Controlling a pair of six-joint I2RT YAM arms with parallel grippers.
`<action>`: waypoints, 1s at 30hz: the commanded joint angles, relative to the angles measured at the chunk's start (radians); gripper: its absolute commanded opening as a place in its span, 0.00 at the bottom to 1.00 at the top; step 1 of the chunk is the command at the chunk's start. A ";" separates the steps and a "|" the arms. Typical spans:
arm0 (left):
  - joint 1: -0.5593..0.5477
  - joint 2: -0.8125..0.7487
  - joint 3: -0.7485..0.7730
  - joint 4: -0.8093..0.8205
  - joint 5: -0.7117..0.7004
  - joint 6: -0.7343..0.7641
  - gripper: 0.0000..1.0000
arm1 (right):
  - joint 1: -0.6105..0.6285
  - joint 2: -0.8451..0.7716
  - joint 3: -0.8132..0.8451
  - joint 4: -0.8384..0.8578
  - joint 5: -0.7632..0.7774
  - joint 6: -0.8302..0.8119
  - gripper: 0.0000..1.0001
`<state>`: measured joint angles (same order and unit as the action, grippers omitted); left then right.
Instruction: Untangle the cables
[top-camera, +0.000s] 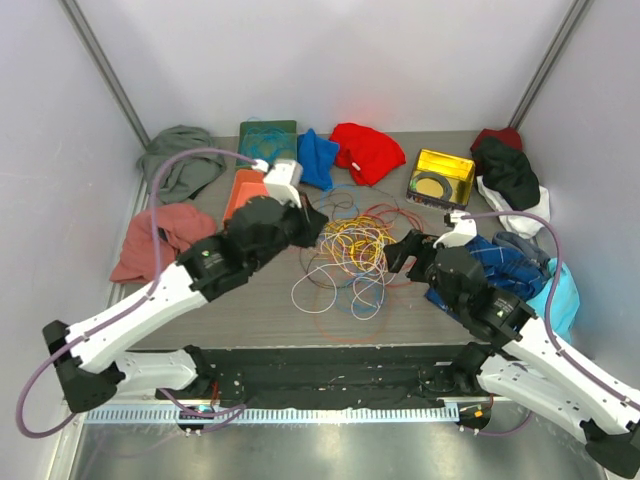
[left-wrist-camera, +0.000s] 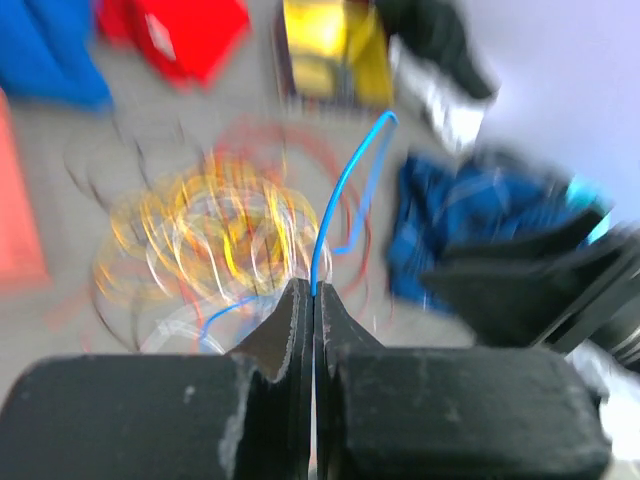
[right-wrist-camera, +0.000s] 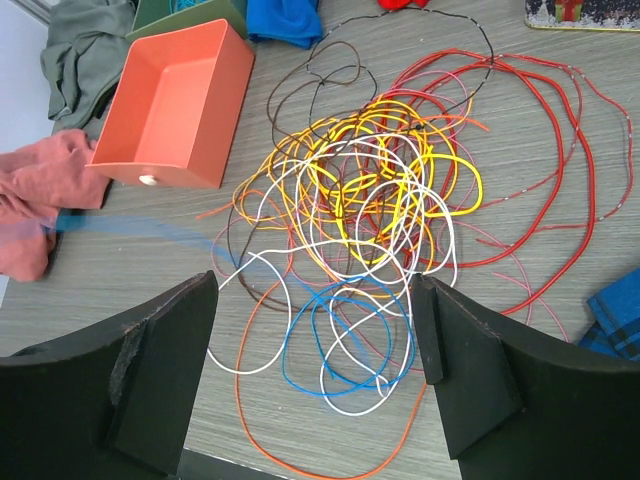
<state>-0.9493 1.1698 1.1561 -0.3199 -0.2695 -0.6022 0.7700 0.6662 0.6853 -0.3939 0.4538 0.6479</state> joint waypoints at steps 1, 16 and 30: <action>0.036 -0.024 0.172 -0.117 -0.138 0.151 0.00 | -0.005 -0.025 0.022 0.020 0.031 -0.024 0.86; 0.334 0.244 0.710 -0.183 -0.079 0.260 0.00 | -0.005 -0.019 0.046 0.049 0.002 -0.059 0.87; 0.619 0.563 0.916 -0.128 0.058 0.099 0.00 | -0.005 0.009 0.068 0.047 0.023 -0.111 0.87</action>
<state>-0.3786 1.6920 2.0041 -0.4976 -0.2646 -0.4606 0.7700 0.6556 0.6975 -0.3893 0.4515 0.5777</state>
